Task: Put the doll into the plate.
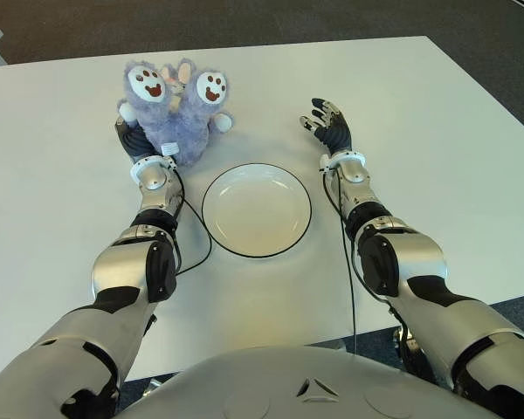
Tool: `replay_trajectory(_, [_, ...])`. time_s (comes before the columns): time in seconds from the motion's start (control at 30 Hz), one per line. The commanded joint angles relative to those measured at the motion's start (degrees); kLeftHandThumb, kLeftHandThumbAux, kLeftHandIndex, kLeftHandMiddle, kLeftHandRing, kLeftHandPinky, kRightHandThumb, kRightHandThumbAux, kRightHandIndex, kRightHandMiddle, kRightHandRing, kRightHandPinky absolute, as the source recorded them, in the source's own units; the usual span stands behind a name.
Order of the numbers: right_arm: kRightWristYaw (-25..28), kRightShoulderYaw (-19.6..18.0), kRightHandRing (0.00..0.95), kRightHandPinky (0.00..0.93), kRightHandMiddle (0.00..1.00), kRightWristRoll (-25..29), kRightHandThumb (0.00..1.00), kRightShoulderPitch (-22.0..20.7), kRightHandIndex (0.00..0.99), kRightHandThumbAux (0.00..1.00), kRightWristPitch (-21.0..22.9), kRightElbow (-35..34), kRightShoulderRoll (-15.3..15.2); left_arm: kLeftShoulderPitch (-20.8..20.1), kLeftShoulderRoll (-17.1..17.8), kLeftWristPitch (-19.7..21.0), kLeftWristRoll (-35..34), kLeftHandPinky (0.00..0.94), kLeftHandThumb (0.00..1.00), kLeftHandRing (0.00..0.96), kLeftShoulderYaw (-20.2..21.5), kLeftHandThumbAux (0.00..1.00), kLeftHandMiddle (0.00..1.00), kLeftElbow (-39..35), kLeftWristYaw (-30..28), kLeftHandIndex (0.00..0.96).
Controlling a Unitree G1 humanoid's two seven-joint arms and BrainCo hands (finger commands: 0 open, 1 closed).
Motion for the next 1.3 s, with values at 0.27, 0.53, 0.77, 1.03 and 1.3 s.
replay_trajectory(0.27, [0.4, -0.4, 0.092, 0.115, 0.123, 0.1, 0.402, 1.6, 0.189, 0.836, 1.8, 1.4, 0.4, 1.3, -0.6, 2.9, 1.6, 0.863, 0.745, 0.870, -1.0, 0.695, 0.859, 1.6, 2.8, 0.442])
replay_trajectory(0.53, [0.3, -0.2, 0.093, 0.113, 0.122, -0.1, 0.382, 1.6, 0.185, 0.835, 1.8, 1.4, 0.4, 1.4, -0.4, 3.2, 2.9, 0.867, 0.748, 0.873, -1.6, 0.694, 0.862, 1.5, 3.5, 0.442])
replay_trajectory(0.77, [0.2, -0.1, 0.099, 0.116, 0.134, -0.1, 0.401, 1.6, 0.203, 0.840, 1.7, 1.4, 0.5, 1.4, -0.1, 3.5, 3.4, 0.870, 0.749, 0.877, -2.6, 0.694, 0.866, 1.4, 3.8, 0.443])
replay_trajectory(1.03, [-0.3, 0.1, 0.100, 0.122, 0.134, -0.4, 0.373, 1.6, 0.199, 0.833, 1.5, 1.4, 0.7, 0.8, 0.8, 4.6, 4.7, 0.858, 0.749, 0.872, -3.6, 0.693, 0.857, 1.1, 4.7, 0.443])
replay_trajectory(1.3, [-0.4, 0.3, 0.104, 0.118, 0.138, -0.4, 0.375, 1.6, 0.208, 0.823, 1.4, 1.4, 0.8, 0.5, 1.4, 4.1, 5.6, 0.845, 0.749, 0.864, -4.2, 0.691, 0.846, 0.3, 5.9, 0.444])
